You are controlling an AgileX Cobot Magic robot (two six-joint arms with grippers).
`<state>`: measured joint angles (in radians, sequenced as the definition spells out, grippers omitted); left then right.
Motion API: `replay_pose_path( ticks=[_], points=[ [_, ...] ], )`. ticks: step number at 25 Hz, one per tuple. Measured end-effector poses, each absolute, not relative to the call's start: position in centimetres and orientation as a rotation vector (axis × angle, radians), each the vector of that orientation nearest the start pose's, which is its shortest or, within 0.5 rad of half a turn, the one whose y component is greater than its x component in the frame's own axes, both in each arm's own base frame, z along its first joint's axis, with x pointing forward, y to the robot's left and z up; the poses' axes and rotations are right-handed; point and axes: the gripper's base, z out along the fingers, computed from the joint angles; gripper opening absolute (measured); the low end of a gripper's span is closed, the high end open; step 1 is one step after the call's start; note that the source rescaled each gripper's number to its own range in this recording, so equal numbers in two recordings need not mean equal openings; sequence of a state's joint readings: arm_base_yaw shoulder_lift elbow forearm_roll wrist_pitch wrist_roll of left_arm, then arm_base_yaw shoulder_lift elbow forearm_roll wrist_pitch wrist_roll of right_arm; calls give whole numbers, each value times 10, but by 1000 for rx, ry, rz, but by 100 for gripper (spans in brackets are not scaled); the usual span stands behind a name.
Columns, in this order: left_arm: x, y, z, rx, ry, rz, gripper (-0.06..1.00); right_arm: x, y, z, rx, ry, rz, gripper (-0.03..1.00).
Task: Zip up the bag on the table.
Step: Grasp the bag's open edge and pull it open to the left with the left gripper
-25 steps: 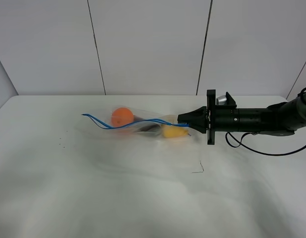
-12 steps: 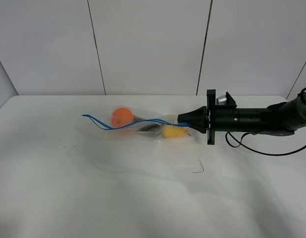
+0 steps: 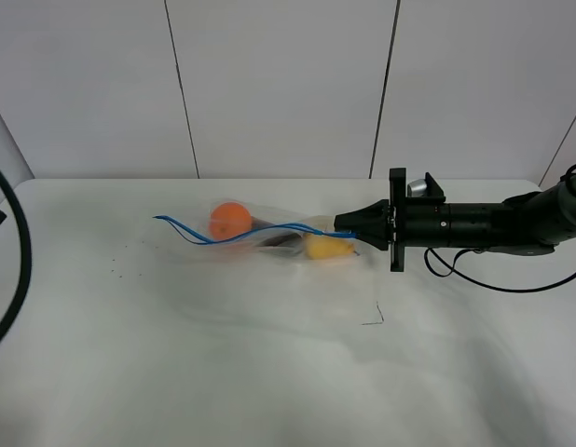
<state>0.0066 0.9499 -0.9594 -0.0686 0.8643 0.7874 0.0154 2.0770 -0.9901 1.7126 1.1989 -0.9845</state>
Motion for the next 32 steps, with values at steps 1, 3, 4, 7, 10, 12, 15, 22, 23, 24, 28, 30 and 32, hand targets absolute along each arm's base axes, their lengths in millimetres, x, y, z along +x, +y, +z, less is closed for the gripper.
replay_pose_path(
  ticks=[1,3,4,7,10,12,15,22,23,24,28,30,32],
  points=[
    [185,-4,357,948,2154,337,97,351,89,131,359,2304,1815,0],
    [195,-7,356,1036,2075,361,97,351,89,131,359,2304,1815,0],
    [200,-8,356,1058,2038,367,97,351,89,131,359,2304,1815,0],
    [213,-18,353,1064,1977,299,97,351,89,131,359,2304,1815,0],
    [225,-40,346,1118,1920,223,97,351,89,131,359,2304,1815,0],
    [232,-60,341,1175,1862,189,97,351,89,131,359,2304,1815,0],
    [241,-91,333,1224,1784,140,97,351,89,131,359,2304,1815,0],
    [248,-163,300,1380,1672,24,97,351,89,131,361,2304,1815,0],
    [247,-174,295,1400,1652,14,97,351,89,131,361,2304,1815,0],
    [247,-182,291,1414,1635,6,97,351,89,131,361,2304,1815,0],
    [244,-220,272,1432,1550,-19,97,351,89,131,362,2304,1816,0],
    [244,-238,262,1419,1507,-22,97,351,89,131,362,2304,1816,0],
    [244,-252,251,1409,1471,-18,97,351,89,131,362,2304,1816,0]
  ],
)
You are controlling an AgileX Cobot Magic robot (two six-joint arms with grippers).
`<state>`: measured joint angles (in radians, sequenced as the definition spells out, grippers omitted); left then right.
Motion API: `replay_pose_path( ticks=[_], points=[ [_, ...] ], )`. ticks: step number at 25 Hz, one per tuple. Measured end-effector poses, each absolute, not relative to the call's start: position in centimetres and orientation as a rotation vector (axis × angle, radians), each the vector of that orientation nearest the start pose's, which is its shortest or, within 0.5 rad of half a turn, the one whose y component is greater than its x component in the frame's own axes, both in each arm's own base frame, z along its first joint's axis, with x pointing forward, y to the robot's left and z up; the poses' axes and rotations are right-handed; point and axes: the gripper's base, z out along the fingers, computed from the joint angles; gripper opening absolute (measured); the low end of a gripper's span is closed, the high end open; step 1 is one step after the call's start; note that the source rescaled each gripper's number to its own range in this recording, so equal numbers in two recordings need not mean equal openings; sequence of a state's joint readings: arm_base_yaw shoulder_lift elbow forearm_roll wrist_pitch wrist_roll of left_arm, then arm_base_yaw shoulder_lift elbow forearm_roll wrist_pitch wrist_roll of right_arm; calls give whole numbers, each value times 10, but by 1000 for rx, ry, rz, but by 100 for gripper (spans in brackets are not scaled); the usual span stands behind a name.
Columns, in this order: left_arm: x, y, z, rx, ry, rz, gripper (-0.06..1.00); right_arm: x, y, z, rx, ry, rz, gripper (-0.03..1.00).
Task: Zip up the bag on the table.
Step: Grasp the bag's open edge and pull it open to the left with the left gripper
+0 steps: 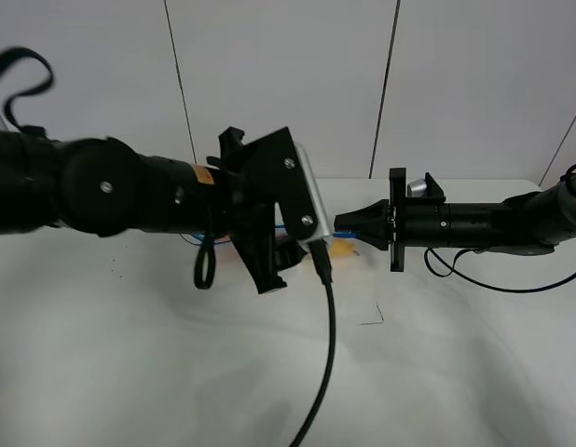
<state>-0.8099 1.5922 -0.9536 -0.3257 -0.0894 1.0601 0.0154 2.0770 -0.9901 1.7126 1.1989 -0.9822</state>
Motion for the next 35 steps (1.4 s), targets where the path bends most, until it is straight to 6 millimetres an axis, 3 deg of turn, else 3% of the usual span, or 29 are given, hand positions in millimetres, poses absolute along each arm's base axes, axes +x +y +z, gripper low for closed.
replay_pose_path(
  ticks=[6,12,29,35],
  points=[
    [242,-284,217,1404,1397,2,97,351,89,131,388,2309,1826,0],
    [250,-293,185,1439,1339,91,97,351,89,131,421,2314,1838,0],
    [270,-282,190,1293,1302,165,93,351,89,131,424,2314,1839,0],
    [270,-286,175,1379,1267,197,92,351,89,131,424,2314,1839,0]
  ],
)
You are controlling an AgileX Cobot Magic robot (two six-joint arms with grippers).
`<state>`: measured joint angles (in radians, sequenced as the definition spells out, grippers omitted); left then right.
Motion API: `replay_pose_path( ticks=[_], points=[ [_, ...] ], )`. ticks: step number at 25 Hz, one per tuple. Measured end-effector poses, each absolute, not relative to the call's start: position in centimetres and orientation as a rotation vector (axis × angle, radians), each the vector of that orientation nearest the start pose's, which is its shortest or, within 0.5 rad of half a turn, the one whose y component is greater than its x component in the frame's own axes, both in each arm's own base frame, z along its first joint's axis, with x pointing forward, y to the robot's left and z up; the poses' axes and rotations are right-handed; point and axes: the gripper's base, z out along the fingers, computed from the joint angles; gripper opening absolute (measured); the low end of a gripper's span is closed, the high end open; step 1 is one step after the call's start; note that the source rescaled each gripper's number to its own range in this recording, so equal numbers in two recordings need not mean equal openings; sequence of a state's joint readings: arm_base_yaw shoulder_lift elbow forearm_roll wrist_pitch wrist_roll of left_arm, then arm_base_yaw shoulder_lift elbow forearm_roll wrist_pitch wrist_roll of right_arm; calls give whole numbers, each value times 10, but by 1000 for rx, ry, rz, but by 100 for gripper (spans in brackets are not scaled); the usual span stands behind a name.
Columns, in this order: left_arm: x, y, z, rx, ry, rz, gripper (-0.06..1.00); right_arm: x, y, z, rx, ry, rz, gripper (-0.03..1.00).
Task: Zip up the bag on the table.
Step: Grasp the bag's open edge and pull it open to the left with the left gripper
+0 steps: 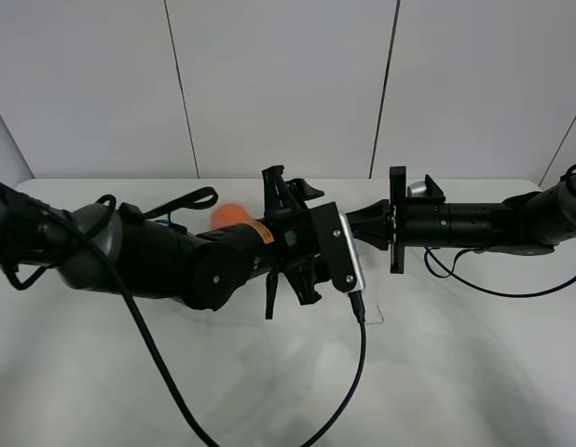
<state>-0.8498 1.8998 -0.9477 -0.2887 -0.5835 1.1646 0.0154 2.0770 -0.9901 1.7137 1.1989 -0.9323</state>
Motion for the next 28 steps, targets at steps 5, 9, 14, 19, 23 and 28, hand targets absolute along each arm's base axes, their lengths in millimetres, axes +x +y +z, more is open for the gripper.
replay_pose_path(
  ticks=[5,9,14,19,23,28],
  points=[
    [271,-286,175,1380,1245,211,87,351,89,131,424,2314,1839,0],
    [269,-284,172,1382,1244,218,78,351,89,131,425,2314,1839,0],
    [267,-281,169,1379,1243,225,76,351,89,131,425,2314,1839,0],
    [268,-281,170,1372,1230,234,76,351,89,131,427,2315,1840,0],
    [268,-281,170,1373,1229,234,76,351,89,131,427,2315,1840,0],
    [268,-281,170,1373,1229,235,70,351,89,131,427,2315,1840,0]
  ],
)
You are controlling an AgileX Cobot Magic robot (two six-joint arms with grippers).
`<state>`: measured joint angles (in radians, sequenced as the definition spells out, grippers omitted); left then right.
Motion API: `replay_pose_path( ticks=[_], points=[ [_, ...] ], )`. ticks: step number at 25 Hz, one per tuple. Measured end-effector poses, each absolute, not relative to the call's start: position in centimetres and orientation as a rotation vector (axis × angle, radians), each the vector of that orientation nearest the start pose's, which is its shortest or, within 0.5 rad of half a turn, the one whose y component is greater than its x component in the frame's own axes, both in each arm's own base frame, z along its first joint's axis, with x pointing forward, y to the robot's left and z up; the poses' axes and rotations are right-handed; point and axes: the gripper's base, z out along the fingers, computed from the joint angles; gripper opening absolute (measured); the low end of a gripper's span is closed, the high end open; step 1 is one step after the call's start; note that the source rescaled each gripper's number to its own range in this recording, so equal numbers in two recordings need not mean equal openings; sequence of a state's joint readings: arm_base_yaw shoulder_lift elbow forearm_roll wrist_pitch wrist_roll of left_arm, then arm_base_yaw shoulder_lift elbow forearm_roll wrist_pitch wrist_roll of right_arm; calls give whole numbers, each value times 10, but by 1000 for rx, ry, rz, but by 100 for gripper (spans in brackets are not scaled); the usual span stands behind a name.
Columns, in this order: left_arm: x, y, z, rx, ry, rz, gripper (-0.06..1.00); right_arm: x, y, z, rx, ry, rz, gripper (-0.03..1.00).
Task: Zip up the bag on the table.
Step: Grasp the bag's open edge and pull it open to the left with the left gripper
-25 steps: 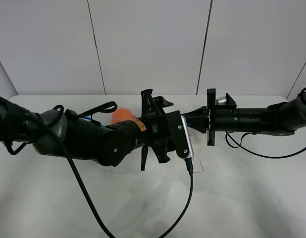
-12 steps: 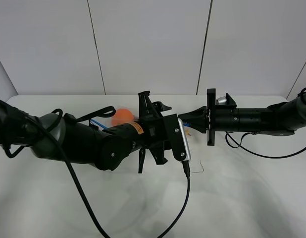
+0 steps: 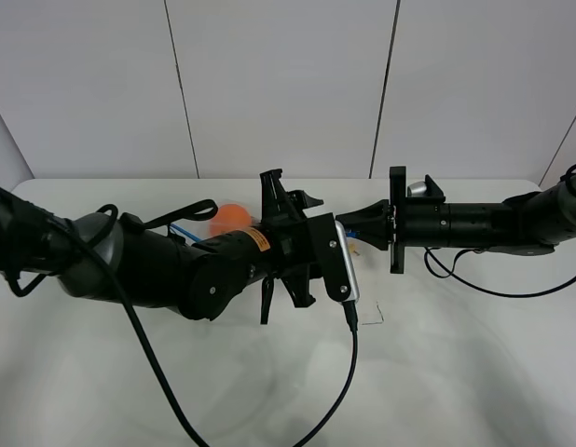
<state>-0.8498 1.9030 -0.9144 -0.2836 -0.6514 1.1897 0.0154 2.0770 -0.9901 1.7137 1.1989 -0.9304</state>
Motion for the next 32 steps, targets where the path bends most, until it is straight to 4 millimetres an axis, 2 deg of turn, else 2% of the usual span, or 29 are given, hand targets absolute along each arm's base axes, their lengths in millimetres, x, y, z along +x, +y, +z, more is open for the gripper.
replay_pose_path(
  ticks=[6,14,18,22,28,32],
  points=[
    [268,-281,170,1373,1229,235,54,351,89,131,427,2315,1840,0],
    [268,-281,170,1385,1217,248,46,351,89,131,427,2315,1840,0],
    [268,-281,170,1388,1214,251,32,351,89,131,429,2314,1841,0],
    [267,-281,170,1390,1213,252,23,352,89,131,432,2310,1843,0],
    [266,-279,166,1405,1221,252,1,352,89,131,432,2309,1844,0],
    [264,-278,164,1412,1221,254,0,351,90,131,426,2314,1844,0]
  ],
)
